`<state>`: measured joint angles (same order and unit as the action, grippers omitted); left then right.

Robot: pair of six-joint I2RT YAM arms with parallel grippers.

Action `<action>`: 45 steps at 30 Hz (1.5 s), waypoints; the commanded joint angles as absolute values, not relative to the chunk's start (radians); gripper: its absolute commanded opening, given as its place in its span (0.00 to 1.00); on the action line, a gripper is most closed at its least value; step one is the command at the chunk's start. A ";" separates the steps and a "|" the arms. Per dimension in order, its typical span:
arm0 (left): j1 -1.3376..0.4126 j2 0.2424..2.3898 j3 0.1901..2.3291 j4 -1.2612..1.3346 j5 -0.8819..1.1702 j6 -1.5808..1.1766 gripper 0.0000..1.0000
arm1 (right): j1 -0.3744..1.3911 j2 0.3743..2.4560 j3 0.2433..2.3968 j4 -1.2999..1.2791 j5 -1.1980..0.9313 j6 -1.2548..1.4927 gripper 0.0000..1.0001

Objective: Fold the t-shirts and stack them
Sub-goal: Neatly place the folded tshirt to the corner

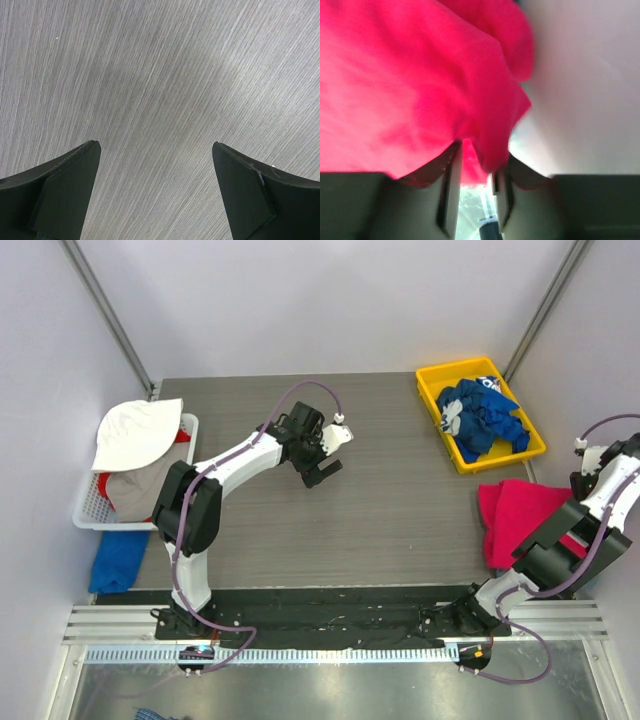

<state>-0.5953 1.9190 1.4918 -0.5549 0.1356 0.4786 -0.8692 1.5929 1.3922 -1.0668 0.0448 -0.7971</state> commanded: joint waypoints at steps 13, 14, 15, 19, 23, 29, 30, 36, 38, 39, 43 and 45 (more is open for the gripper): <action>-0.598 1.810 1.399 -0.394 0.034 0.391 1.00 | -0.631 1.344 1.374 -0.857 0.156 -0.674 0.61; -0.597 1.772 1.361 -0.343 0.017 0.374 1.00 | -0.603 1.330 1.374 -0.854 0.147 -0.660 0.66; -0.597 1.754 1.342 -0.319 0.008 0.339 1.00 | -0.557 1.315 1.371 -0.841 0.128 -0.622 0.68; -0.594 1.646 1.266 -0.197 -0.222 0.235 1.00 | -0.454 1.275 1.371 -0.789 0.028 -0.465 0.79; -0.554 1.576 1.255 -0.160 -0.325 0.177 1.00 | -0.356 1.253 1.364 -0.703 -0.043 -0.310 0.87; -0.471 1.542 1.316 -0.244 -0.344 0.057 1.00 | -0.177 1.290 1.374 -0.598 -0.040 -0.213 0.89; -0.462 1.536 1.319 -0.250 -0.339 0.049 1.00 | -0.149 1.304 1.387 -0.586 -0.034 -0.201 0.89; -0.446 1.477 1.289 -0.222 -0.356 0.071 1.00 | 0.000 1.466 1.471 -0.572 -0.005 -0.127 1.00; -0.448 1.474 1.285 -0.221 -0.368 0.080 1.00 | 0.073 1.502 1.497 -0.572 0.096 -0.117 1.00; -0.448 1.474 1.284 -0.218 -0.376 0.081 0.99 | 0.086 1.512 1.508 -0.566 0.104 -0.112 1.00; -0.448 1.463 1.253 -0.174 -0.374 0.080 1.00 | 0.126 1.520 1.491 -0.516 0.106 -0.104 1.00; -0.446 1.462 1.246 -0.163 -0.373 0.069 1.00 | 0.144 1.526 1.493 -0.500 0.123 -0.100 1.00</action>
<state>-0.4458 1.4975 1.2671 -0.2352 -0.3538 0.0860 0.1173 1.5532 1.4548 -0.5934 0.0605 -0.1341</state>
